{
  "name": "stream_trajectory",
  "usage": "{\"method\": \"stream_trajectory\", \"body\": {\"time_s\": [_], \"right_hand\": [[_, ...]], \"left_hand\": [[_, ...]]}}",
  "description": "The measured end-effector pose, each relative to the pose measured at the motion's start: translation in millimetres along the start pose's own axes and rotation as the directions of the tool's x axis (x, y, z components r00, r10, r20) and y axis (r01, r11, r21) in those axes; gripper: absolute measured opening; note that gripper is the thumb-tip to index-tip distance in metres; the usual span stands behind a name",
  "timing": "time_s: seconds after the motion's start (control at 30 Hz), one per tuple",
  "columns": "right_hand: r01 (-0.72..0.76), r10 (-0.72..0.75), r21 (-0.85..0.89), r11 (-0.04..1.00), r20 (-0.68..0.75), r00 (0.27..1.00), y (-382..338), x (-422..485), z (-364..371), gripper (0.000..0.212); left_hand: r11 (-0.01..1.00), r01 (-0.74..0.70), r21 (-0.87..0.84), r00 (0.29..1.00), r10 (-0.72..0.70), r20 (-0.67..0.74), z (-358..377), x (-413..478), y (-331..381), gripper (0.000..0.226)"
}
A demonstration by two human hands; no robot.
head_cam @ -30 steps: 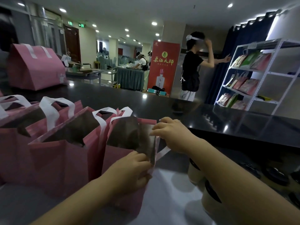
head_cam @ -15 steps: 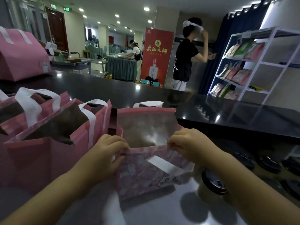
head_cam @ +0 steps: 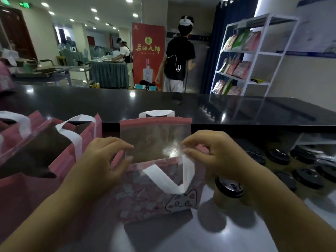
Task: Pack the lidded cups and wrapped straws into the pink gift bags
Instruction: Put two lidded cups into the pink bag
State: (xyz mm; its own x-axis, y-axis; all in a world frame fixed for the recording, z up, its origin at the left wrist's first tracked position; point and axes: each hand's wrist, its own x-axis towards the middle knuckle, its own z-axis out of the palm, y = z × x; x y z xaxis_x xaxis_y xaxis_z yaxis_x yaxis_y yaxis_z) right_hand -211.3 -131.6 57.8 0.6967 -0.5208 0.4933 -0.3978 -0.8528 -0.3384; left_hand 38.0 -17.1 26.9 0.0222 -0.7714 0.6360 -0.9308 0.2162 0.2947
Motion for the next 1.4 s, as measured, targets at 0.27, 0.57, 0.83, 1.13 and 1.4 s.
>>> {"method": "stream_trajectory", "body": {"time_s": [0.27,0.57,0.83,1.13,1.4], "right_hand": [[-0.164,0.157,-0.162,0.973,-0.056,0.986,51.0,-46.9,-47.5,0.021],[-0.221,0.464,-0.496,0.84,0.443,0.767,129.8,-77.9,-32.5,0.057],[-0.065,0.43,-0.527,0.847,0.609,0.666,162.4,-85.2,19.1,0.083],[-0.156,0.335,-0.351,0.923,0.536,0.775,165.3,-71.8,-5.9,0.087],[-0.077,0.194,-0.397,0.915,0.265,0.945,122.1,-15.9,-91.0,0.087]], "left_hand": [[0.979,-0.192,-0.063,0.973,0.199,0.116,5.6,50.3,64.0,0.027],[0.927,-0.368,0.076,0.887,0.325,0.328,56.1,95.7,130.2,0.043],[0.9,-0.401,0.169,0.856,0.302,0.42,87.6,94.6,139.7,0.044],[0.945,-0.286,0.16,0.908,0.214,0.36,71.4,93.5,132.9,0.043],[0.968,-0.19,0.165,0.948,0.136,0.288,41.1,101.0,88.2,0.04]]}}
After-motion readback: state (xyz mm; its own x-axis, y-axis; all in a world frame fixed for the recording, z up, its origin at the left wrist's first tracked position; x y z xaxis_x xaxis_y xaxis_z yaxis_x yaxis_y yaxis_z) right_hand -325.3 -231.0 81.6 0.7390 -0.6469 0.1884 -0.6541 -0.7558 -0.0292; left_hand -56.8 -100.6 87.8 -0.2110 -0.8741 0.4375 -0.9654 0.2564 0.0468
